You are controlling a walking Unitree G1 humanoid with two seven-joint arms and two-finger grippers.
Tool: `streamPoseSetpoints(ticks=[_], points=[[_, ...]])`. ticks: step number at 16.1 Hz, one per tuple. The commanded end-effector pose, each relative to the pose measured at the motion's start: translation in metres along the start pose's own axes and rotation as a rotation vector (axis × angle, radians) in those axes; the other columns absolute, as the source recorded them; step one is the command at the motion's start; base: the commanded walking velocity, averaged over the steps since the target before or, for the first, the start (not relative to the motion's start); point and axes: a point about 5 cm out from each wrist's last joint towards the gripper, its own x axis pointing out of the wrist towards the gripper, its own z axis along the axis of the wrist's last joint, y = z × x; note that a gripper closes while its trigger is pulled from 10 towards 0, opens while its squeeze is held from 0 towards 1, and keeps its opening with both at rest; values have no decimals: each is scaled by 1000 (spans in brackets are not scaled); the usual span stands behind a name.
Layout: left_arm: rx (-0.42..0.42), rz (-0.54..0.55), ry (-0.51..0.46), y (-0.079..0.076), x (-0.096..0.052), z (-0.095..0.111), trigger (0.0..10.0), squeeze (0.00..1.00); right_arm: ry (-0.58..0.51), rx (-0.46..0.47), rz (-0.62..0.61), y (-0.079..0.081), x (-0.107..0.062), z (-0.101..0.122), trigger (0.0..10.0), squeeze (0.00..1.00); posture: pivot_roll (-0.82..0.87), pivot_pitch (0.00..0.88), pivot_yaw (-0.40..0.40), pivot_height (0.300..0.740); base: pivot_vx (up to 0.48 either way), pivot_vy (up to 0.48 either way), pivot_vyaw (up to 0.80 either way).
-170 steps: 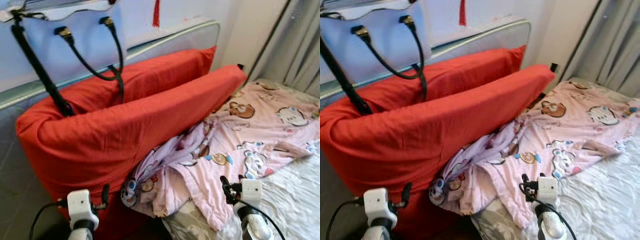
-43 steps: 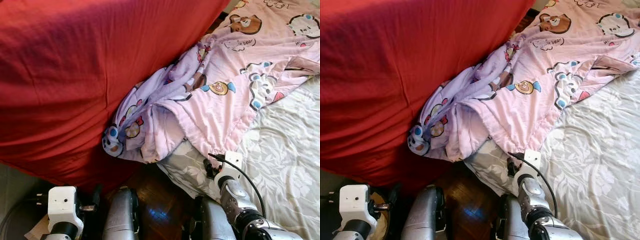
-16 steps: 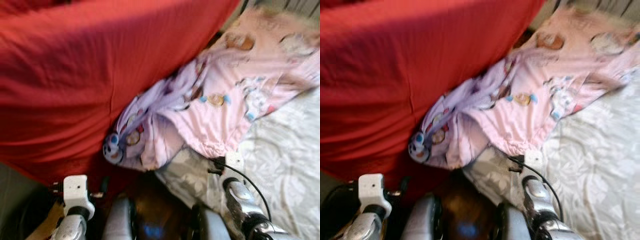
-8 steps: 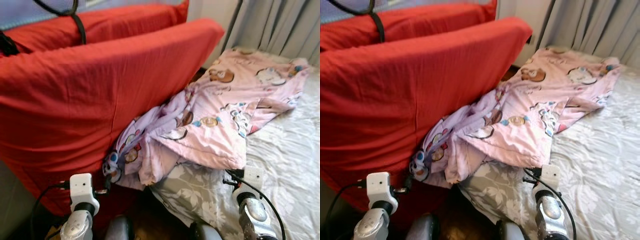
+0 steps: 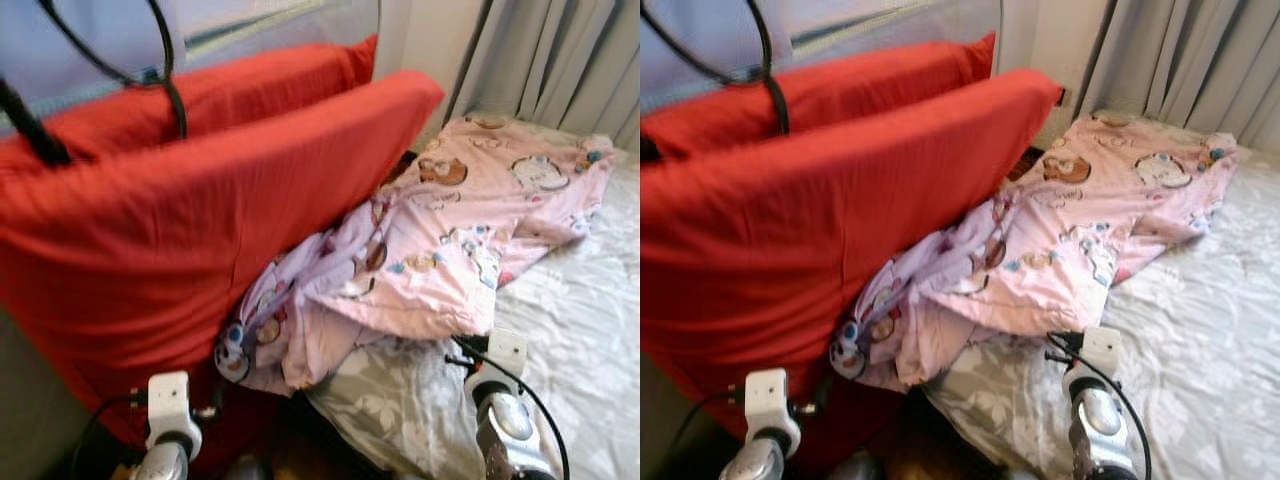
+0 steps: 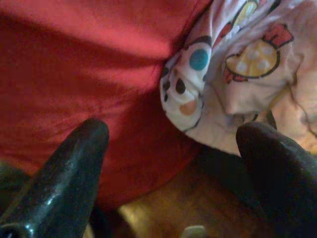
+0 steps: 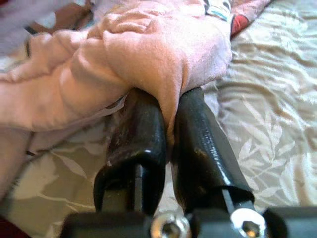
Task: Clean up the room
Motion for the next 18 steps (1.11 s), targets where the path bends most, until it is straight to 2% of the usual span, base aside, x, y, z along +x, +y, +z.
streamPoseSetpoints(ticks=[1,3,5,8,12,18], points=[[-13,11,59,6,-1,-12,10000,0,-10,2,0,3,1,2,10000,0,37,0,-38,740,0,0,0],[26,25,157,9,-6,-32,10000,0,-10,-14,18,7,0,0,10000,0,31,0,-33,740,0,0,0],[28,36,201,11,-10,-42,10000,0,-10,-10,22,9,-1,-1,10000,0,24,0,-32,740,0,0,0],[53,40,321,8,-23,-69,10000,0,-22,-9,30,10,-2,-2,10000,0,19,0,-32,740,0,0,0],[45,45,395,6,-31,-82,10000,0,-13,-23,38,12,-3,-4,10000,0,19,0,-39,740,0,0,0],[52,35,420,5,-34,-87,10000,0,-14,-41,43,15,-2,-4,10000,0,8,0,-27,740,0,0,0]])
